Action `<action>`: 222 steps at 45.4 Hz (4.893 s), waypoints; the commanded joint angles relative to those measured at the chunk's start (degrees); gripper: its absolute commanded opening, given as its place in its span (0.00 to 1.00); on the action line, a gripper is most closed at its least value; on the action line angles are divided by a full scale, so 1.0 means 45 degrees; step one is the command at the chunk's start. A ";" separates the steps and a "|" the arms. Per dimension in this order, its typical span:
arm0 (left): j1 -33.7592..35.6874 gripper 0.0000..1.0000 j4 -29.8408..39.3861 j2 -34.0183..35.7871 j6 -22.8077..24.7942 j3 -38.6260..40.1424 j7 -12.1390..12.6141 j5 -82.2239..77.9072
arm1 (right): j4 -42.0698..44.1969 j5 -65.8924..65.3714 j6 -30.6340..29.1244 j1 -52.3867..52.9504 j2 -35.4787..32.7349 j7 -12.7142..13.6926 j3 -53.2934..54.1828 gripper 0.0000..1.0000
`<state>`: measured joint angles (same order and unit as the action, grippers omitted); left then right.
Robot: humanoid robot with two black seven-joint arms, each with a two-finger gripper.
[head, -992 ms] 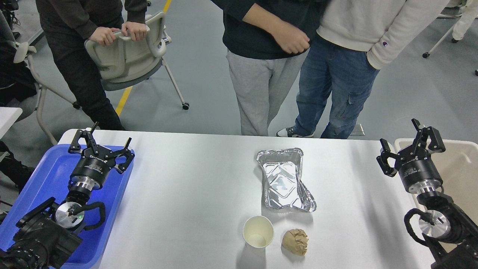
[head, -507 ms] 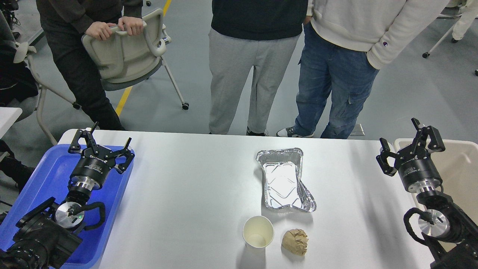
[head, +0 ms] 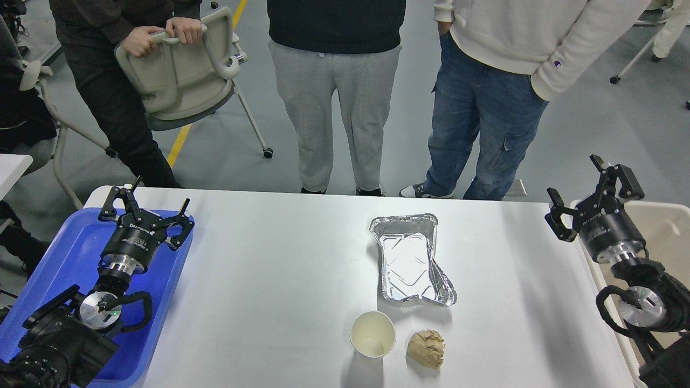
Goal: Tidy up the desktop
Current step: 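Reach the right gripper toward the white paper cup, then close the right gripper around the white paper cup, then lift the cup and carry it over to the beige bin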
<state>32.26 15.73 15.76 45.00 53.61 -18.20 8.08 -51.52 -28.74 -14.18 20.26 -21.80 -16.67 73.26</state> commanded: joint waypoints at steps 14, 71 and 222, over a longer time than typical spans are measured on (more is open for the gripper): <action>0.0000 1.00 0.0000 -0.0006 0.0000 0.0000 0.0020 -0.0019 | -0.6420 -0.3862 -0.0071 0.0654 -0.4919 0.1126 -0.4539 1.00; 0.0020 1.00 0.0020 -0.0025 0.0000 0.0000 0.0020 -0.0038 | -0.6013 -1.4394 0.0300 0.9365 -0.0389 0.0892 -1.8076 1.00; 0.0020 1.00 0.0020 -0.0025 0.0000 0.0000 0.0020 -0.0038 | -0.3671 -0.6585 0.1256 1.1379 -0.9451 -0.0046 -1.8643 0.00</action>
<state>32.34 15.81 15.67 45.00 53.61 -18.11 7.93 -76.44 -69.03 -14.83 81.86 -56.60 -16.93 -11.99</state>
